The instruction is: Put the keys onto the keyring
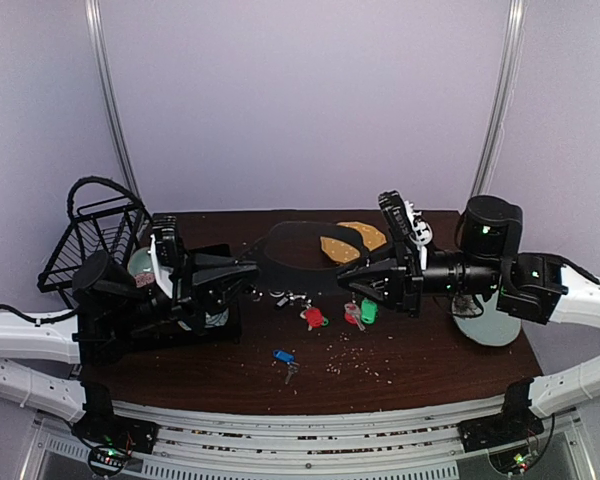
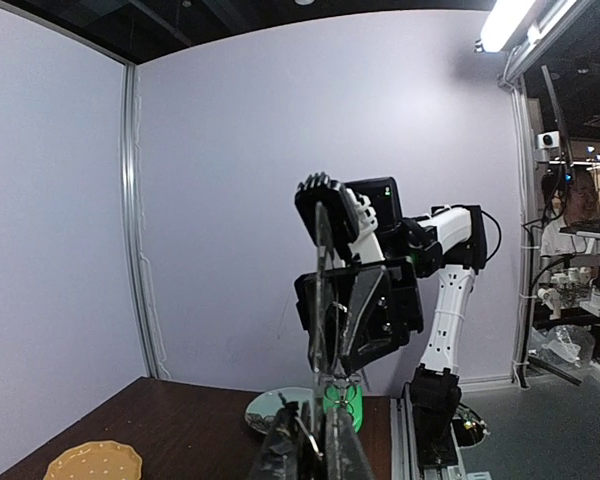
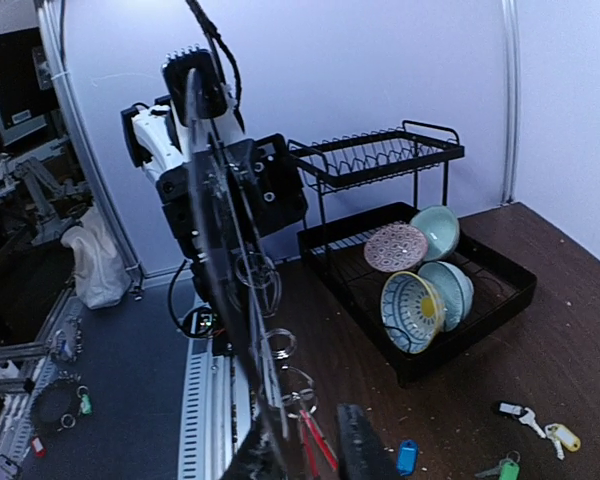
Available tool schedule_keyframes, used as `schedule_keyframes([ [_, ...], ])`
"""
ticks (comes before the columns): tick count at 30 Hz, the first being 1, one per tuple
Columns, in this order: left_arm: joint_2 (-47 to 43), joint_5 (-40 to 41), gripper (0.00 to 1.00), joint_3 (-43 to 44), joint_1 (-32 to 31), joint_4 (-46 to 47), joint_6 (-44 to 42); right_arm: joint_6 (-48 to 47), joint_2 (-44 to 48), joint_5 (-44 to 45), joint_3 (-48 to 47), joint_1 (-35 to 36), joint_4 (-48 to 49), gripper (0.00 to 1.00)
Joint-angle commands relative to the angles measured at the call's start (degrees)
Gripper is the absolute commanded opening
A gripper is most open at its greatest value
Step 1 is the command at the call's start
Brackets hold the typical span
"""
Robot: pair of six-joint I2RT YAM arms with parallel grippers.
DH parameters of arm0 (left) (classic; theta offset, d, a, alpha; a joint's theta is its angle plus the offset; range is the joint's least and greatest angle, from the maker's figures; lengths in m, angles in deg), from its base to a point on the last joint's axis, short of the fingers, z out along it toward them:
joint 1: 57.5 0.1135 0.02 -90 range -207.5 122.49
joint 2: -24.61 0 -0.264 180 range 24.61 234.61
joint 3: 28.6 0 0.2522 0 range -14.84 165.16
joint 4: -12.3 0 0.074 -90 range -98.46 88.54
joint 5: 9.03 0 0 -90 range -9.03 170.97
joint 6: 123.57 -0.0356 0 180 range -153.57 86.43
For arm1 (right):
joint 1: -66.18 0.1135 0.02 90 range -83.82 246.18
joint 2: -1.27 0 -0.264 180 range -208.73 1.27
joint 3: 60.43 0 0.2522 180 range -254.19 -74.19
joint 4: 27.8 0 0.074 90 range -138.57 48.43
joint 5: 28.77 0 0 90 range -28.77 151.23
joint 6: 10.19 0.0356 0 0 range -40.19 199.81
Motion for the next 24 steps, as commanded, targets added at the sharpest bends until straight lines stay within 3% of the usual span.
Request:
schedule_keyframes([
  [1,0.2,-0.7,0.00,1.0,0.2,3.9,0.5,0.0,0.6,-2.4,-1.0,-0.2,2.1,0.11],
  [3,0.0,-0.6,0.00,0.6,0.2,3.8,0.8,0.0,1.2,-1.9,-0.5,-0.2,2.5,0.00],
  [8,-1.4,0.8,0.00,0.6,0.2,-0.7,0.4,-1.2,2.3,0.1,-0.6,-0.2,-0.6,0.00],
  [9,-1.8,1.6,0.11,1.0,0.3,-3.2,0.0,-2.1,2.4,0.6,-1.2,-0.1,-2.6,0.00],
  [10,-2.1,2.7,0.31,1.5,0.2,-6.1,-0.5,-3.2,2.5,1.5,-1.9,-0.1,-4.7,0.00],
  [11,-2.6,3.7,0.46,2.2,0.2,-9.2,-1.1,-4.1,2.6,2.6,-2.6,-0.1,-7.1,0.00],
  [13,-4.1,5.9,0.61,2.9,0.2,-15.6,-2.1,-6.1,3.3,5.5,-4.0,-0.1,-11.6,0.00],
  [16,-7.4,9.9,0.71,2.7,0.2,-23.9,-3.9,-7.1,4.5,10.2,-4.8,-0.2,-15.9,0.00],
  [20,-14.0,16.7,0.78,-0.6,0.2,-28.0,-5.0,-7.1,5.8,14.0,-4.8,-0.6,-18.1,0.00],
  [24,-19.0,21.5,0.79,-3.5,0.2,-28.6,-6.3,-7.1,5.0,15.7,-5.5,-1.7,-18.8,0.00],
])
